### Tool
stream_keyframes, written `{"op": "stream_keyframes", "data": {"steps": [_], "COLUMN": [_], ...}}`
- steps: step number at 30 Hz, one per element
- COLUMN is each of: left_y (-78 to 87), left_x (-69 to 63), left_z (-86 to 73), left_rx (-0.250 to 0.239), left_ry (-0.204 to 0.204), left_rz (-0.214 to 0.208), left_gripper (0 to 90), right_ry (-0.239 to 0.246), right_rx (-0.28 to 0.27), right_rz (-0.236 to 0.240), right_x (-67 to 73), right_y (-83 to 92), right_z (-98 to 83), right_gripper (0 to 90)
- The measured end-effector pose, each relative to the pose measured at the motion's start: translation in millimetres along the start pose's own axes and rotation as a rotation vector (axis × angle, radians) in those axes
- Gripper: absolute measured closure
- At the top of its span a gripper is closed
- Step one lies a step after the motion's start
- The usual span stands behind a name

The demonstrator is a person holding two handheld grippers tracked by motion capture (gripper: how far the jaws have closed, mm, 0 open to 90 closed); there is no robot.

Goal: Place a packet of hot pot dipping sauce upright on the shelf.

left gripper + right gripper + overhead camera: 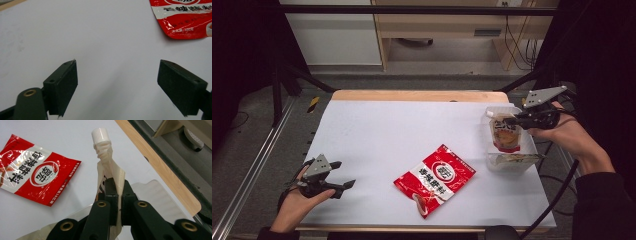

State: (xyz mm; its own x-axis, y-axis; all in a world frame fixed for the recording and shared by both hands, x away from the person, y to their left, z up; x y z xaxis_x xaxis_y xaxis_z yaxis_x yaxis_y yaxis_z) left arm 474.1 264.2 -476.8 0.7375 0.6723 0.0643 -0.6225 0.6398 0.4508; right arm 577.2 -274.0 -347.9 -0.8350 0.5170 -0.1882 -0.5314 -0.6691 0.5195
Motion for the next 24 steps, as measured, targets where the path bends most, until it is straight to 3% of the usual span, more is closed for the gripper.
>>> {"op": "stream_keyframes", "data": {"steps": [24], "left_y": [-1.0], "left_x": [-2.0], "left_z": [-1.6], "left_rx": [0.013], "left_ry": [-0.003], "left_rz": [-0.009], "left_gripper": [16.1], "right_ry": [0.008], "right_rx": [0.069], "right_rz": [0.048], "right_x": [7.2], "right_y": [-28.4], "right_z": [-19.7], "right_gripper": [87.3]}}
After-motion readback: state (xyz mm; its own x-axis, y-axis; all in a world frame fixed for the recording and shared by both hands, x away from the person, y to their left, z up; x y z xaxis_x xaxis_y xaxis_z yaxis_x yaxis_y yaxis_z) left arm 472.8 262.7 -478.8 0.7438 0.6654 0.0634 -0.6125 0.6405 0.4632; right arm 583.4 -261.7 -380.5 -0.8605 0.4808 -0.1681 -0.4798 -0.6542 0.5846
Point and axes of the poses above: each handheld gripper's, and its own axes: y roughly backward along the jaws, z roughly out of its top, x roughly to its left, the point moved 7 cm from there along -y, roughly forward along the jaws, and after that the axes turned 11 degrees about -x, right-handed, at the moved point
